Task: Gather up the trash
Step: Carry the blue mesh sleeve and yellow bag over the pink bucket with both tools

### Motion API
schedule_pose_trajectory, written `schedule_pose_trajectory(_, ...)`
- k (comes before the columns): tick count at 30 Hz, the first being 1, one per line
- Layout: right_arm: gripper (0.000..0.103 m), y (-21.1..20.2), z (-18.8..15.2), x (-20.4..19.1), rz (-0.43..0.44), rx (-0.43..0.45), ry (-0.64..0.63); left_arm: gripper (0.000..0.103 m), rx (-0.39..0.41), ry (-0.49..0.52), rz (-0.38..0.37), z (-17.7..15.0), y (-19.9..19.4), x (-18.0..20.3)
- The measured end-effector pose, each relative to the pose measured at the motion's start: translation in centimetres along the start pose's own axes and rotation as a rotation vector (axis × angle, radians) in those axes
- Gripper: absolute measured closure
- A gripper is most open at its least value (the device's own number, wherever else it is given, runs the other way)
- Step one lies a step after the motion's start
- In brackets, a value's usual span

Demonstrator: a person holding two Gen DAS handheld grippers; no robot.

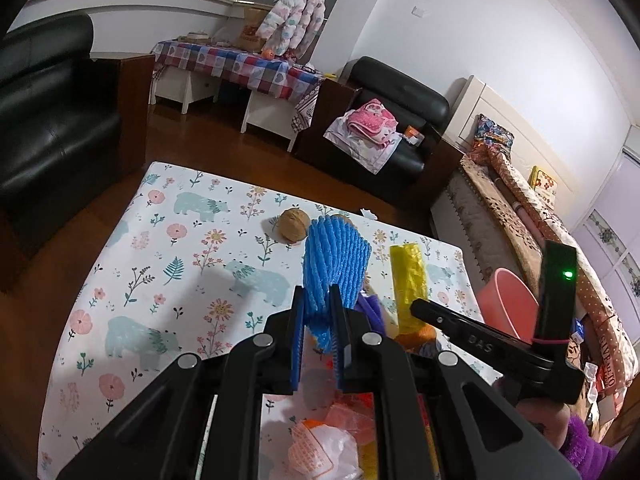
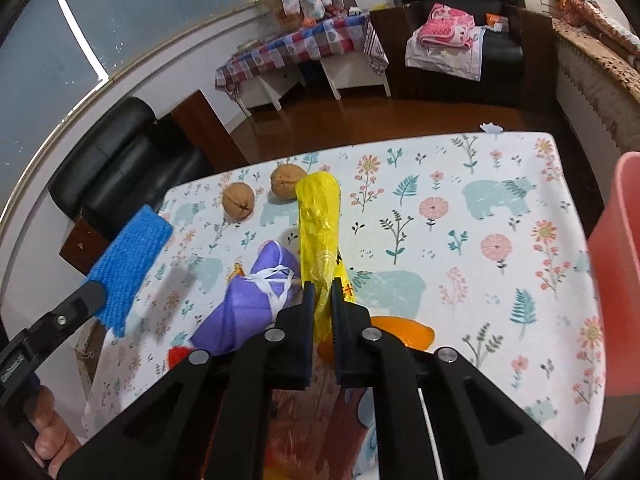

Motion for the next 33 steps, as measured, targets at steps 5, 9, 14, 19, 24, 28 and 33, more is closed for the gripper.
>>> schedule_pose_trajectory(5,0.095,-3.2,0.1,0.3,0.032,0.054,0.017,0.092,0.016,0.010,-0.001,0.0,-0.9,1.0)
schedule_pose_trajectory(9,0.095,-5.7,0.4,0.7,0.053,0.100,0.031,0.092,0.024,0.022,-0.011,-0.1,-1.5,2.3)
schedule_pose_trajectory(14,0.095,-8.4,0.6,1.7,0.061,0.145,0.053,0.092,0.030,0.043,-0.028,-0.1,-2.0,4.3)
schedule_pose_trajectory(19,0.095,-10.4,0.4,3.2,0.049,0.177,0.074,0.092,0.037,0.070,-0.052,0.0,-2.2,6.7)
schedule_pose_trajectory(24,0.095,-12.0,0.1,4.7,0.028,0.204,0.091,0.092,0.039,0.096,-0.075,-0.1,-2.1,8.9)
schedule_pose_trajectory(28,0.095,-13.3,-0.3,6.3,0.009,0.228,0.115,0.092,0.032,0.117,-0.101,-0.2,-1.8,11.0)
schedule_pose_trajectory(33,0.095,-14.9,-0.4,9.0,-0.017,0.264,0.165,0.092,0.022,0.155,-0.125,-0.3,-1.2,13.6)
Point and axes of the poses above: each gripper's, at about its wrist camera, not at the fingertips, and y roughly the way its jaws point, x to its right, z to its top, the point moved 10 cm from there along y, roughly the way its jaws point, and after that the axes turned 6 degrees about y, right-handed, at the moved point
